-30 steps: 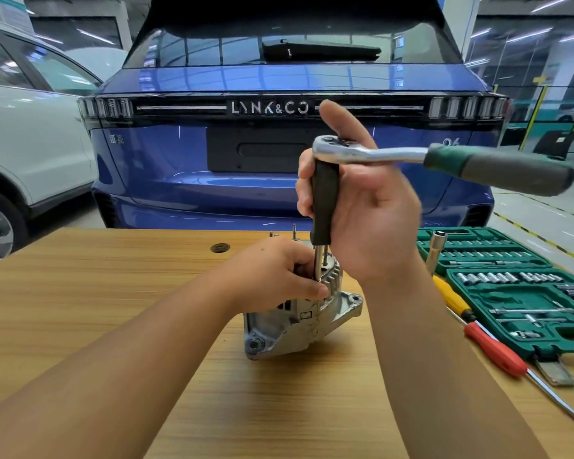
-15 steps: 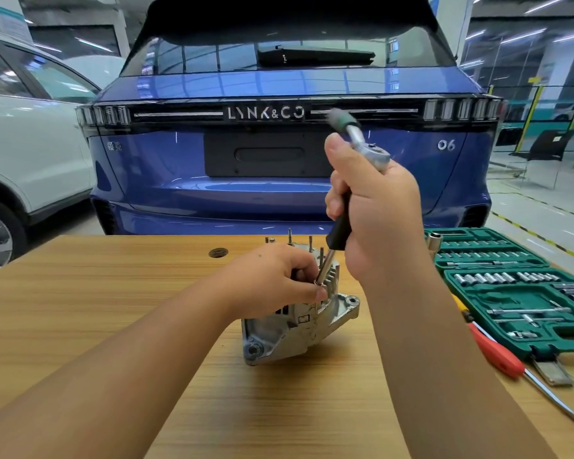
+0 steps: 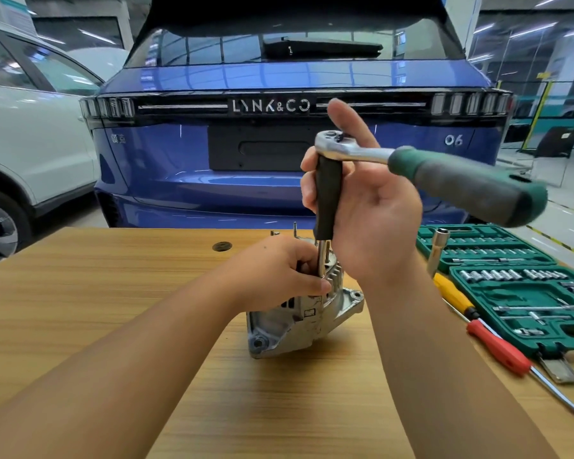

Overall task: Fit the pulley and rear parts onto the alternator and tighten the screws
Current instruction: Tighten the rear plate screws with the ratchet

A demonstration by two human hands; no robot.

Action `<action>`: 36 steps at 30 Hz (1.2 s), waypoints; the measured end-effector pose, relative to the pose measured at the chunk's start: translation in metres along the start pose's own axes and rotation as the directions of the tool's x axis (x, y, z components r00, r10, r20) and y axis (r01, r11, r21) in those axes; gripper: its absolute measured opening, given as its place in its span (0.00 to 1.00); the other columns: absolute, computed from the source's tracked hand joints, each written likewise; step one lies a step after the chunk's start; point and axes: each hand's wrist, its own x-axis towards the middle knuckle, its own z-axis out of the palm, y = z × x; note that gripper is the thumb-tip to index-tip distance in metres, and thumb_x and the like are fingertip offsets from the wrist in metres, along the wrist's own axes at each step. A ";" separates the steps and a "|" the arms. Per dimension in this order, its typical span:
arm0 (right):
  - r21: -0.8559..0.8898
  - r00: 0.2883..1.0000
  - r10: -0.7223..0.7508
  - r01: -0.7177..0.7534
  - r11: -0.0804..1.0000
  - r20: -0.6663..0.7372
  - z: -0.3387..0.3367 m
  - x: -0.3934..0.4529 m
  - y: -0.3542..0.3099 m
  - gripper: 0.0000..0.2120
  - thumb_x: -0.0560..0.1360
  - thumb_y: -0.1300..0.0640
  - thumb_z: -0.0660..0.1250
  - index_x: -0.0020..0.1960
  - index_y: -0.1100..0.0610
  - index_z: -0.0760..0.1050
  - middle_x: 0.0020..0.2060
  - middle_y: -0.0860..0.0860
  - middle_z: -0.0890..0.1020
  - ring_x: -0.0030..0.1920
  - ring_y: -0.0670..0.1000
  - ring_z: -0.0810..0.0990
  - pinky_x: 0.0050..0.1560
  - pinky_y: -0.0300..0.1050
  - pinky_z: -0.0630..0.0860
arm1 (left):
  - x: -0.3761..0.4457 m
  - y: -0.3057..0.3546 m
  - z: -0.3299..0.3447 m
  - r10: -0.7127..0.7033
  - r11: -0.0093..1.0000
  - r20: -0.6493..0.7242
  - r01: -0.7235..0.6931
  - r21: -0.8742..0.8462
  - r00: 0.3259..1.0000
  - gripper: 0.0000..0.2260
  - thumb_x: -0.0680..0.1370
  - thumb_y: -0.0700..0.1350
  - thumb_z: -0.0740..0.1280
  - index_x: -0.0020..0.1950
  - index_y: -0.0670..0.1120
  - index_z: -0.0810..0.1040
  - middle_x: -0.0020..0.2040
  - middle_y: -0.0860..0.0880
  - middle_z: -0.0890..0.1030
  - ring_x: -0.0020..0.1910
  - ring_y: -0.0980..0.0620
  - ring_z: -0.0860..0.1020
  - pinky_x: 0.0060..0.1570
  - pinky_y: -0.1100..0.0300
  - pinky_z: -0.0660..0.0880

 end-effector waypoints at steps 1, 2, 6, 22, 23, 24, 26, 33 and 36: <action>0.028 0.999 0.044 -0.044 0.999 0.018 0.002 0.002 -0.003 0.18 0.75 0.53 0.59 0.64 0.54 0.73 0.39 0.54 0.79 0.35 0.54 0.73 0.39 0.46 0.71 | 0.000 0.000 0.000 0.001 1.000 -0.002 -0.001 -0.005 1.000 0.06 0.77 0.54 0.72 0.42 0.56 0.79 0.36 0.58 0.79 0.31 0.64 0.75 0.33 0.65 0.69; 0.041 0.997 0.080 -0.081 0.996 0.021 0.003 0.004 -0.005 0.19 0.74 0.49 0.60 0.63 0.54 0.73 0.38 0.55 0.79 0.34 0.53 0.73 0.38 0.46 0.71 | 0.000 0.000 0.001 0.001 1.000 -0.004 -0.001 -0.006 1.000 0.06 0.77 0.54 0.72 0.42 0.56 0.79 0.37 0.58 0.80 0.31 0.64 0.75 0.33 0.65 0.70; -0.004 0.981 0.096 -0.098 0.995 -0.168 0.004 0.000 -0.005 0.15 0.75 0.48 0.67 0.57 0.56 0.74 0.37 0.51 0.76 0.32 0.50 0.70 0.35 0.42 0.69 | 0.000 0.000 0.001 0.001 1.000 -0.014 -0.001 0.008 1.000 0.08 0.76 0.55 0.72 0.39 0.57 0.78 0.35 0.61 0.79 0.32 0.67 0.75 0.26 0.71 0.67; 0.071 0.999 0.016 -0.019 0.997 0.046 0.000 -0.002 0.002 0.20 0.76 0.61 0.56 0.60 0.50 0.80 0.45 0.59 0.74 0.38 0.53 0.74 0.39 0.43 0.76 | -0.001 -0.001 0.002 -0.007 0.996 0.012 0.008 -0.089 1.000 0.04 0.76 0.54 0.73 0.44 0.56 0.81 0.42 0.54 0.82 0.41 0.55 0.81 0.48 0.50 0.82; 0.118 0.997 0.047 -0.054 0.992 0.063 -0.002 -0.002 0.000 0.19 0.77 0.58 0.55 0.62 0.52 0.79 0.45 0.59 0.74 0.39 0.53 0.75 0.40 0.43 0.76 | -0.002 0.000 0.002 -0.008 0.995 0.011 0.009 -0.095 1.000 0.05 0.75 0.54 0.73 0.43 0.56 0.80 0.43 0.54 0.82 0.42 0.55 0.81 0.49 0.48 0.81; 0.112 0.996 0.067 -0.072 0.991 0.052 -0.004 -0.002 -0.001 0.18 0.79 0.55 0.55 0.63 0.52 0.78 0.45 0.58 0.75 0.40 0.53 0.75 0.40 0.43 0.76 | -0.002 0.000 0.002 -0.013 0.996 0.000 0.013 -0.091 1.000 0.06 0.75 0.54 0.74 0.42 0.56 0.79 0.44 0.56 0.81 0.43 0.56 0.80 0.49 0.48 0.81; 0.031 0.995 0.094 -0.093 0.995 -0.026 -0.003 0.000 -0.002 0.16 0.78 0.51 0.59 0.63 0.50 0.76 0.43 0.56 0.78 0.38 0.52 0.76 0.37 0.42 0.76 | -0.002 0.000 0.002 -0.010 0.996 -0.024 0.008 -0.090 1.000 0.08 0.75 0.54 0.74 0.41 0.58 0.76 0.45 0.54 0.82 0.44 0.56 0.80 0.49 0.49 0.81; -0.246 0.934 -0.017 -0.076 0.966 -0.356 0.000 -0.002 -0.003 0.07 0.73 0.53 0.74 0.43 0.54 0.78 0.29 0.47 0.73 0.29 0.47 0.68 0.30 0.39 0.68 | 0.000 -0.001 0.002 -0.002 1.000 0.004 0.002 -0.002 1.000 0.08 0.76 0.56 0.72 0.39 0.59 0.77 0.37 0.60 0.79 0.36 0.66 0.76 0.26 0.74 0.68; -0.120 0.964 0.058 -0.092 0.988 -0.258 -0.003 -0.001 -0.003 0.13 0.74 0.57 0.70 0.58 0.53 0.76 0.35 0.47 0.78 0.33 0.47 0.73 0.35 0.40 0.71 | 0.001 -0.002 0.002 0.003 1.000 0.001 -0.003 0.004 1.000 0.07 0.76 0.56 0.72 0.40 0.58 0.77 0.35 0.57 0.78 0.34 0.67 0.75 0.26 0.75 0.68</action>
